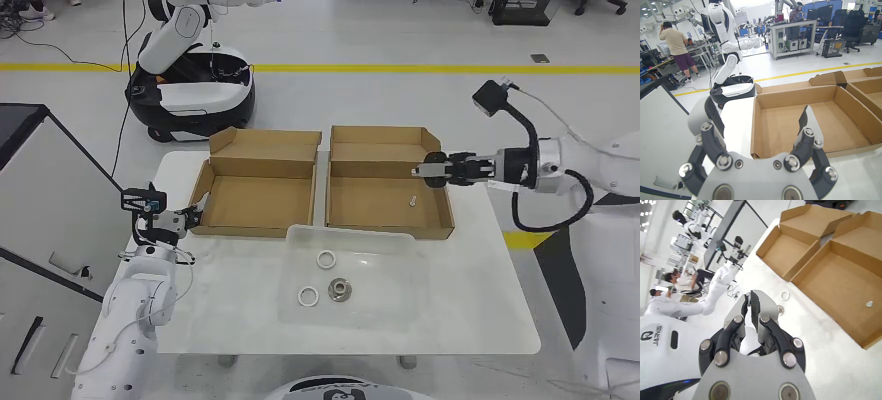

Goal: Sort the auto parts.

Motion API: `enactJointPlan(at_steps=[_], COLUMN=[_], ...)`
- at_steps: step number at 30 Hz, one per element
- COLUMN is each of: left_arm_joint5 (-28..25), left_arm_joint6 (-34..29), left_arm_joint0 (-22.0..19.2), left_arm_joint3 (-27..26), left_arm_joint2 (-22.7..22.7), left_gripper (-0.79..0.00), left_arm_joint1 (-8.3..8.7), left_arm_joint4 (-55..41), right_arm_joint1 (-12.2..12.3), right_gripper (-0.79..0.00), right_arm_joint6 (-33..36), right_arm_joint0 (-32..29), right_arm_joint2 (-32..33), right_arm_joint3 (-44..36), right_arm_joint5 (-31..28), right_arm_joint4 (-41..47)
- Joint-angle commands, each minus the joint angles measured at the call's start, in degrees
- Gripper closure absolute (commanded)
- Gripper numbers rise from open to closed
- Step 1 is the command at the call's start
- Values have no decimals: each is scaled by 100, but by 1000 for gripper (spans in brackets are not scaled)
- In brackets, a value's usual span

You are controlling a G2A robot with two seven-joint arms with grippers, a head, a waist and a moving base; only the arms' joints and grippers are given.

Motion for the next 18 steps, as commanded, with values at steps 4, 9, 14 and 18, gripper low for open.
enactJointPlan(at_steps=[4,9,14,18], left_arm_joint5=[0,0,0,0], left_arm_joint6=[0,0,0,0], left_arm_joint0=[0,0,0,0], left_arm_joint3=[0,0,0,0], left_arm_joint2=[0,0,0,0], left_gripper=[-785,-785,-785,-785], left_arm_joint1=[0,0,0,0], left_arm_joint4=[0,0,0,0], right_arm_joint1=[26,38,47,39], right_gripper=[0,0,0,0], right_arm_joint6=[151,186,186,186], right_arm_joint0=[555,1120,1589,1911], right_arm_joint2=[-560,-1204,-1888,-2397], right_arm_joint3=[258,618,967,1267], right_arm_joint5=[6,-53,-150,-188], right_arm_joint4=[-544,-1152,-1554,-1830])
